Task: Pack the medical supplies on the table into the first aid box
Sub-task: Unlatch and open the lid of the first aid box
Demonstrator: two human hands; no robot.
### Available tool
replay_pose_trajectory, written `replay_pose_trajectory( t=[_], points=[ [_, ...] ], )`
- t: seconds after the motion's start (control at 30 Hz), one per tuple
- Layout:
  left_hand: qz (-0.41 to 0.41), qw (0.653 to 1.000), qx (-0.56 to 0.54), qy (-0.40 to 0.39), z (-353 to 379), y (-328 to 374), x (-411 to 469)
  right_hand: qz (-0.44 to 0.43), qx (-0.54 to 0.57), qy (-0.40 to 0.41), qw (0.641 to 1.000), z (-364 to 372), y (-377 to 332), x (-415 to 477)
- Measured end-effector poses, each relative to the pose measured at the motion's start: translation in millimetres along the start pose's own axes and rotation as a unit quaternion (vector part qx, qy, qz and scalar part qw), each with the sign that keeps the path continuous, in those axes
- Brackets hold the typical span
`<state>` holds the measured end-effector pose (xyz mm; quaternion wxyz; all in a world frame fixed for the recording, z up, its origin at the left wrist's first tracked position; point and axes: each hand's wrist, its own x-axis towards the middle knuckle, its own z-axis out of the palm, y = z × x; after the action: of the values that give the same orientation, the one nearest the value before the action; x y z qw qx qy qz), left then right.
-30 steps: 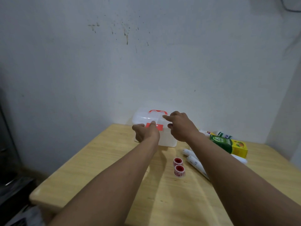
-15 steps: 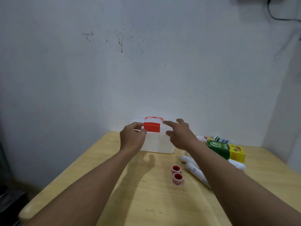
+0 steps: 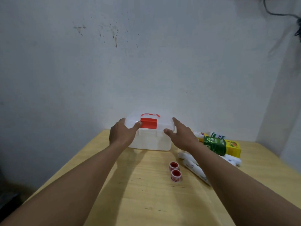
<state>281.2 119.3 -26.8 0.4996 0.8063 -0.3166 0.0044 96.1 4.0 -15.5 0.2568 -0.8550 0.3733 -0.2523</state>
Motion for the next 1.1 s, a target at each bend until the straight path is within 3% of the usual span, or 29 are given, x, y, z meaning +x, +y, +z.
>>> replay_pose_trajectory(
  t=[0.27,0.43,0.57,0.87,1.1],
  points=[
    [0.004,0.999,-0.009,0.042,-13.3,23.6,3.6,0.004,0.119,0.092,0.989,-12.5,-7.7,4.2],
    [-0.019,0.99,-0.132,0.045,-17.7,44.4,19.6,0.015,0.204,0.138,0.969,-20.9,-16.2,16.8],
    [-0.01,0.986,-0.16,0.033,-18.9,46.5,36.3,0.008,0.258,0.113,0.959,-25.3,-13.6,31.8],
    [0.009,0.981,-0.175,-0.088,-8.9,47.9,64.1,-0.006,0.208,0.064,0.976,-19.0,-1.9,54.5],
    [0.01,0.987,-0.144,-0.07,-1.7,48.4,72.7,0.015,0.207,0.065,0.976,-18.9,4.0,59.6]
  ],
)
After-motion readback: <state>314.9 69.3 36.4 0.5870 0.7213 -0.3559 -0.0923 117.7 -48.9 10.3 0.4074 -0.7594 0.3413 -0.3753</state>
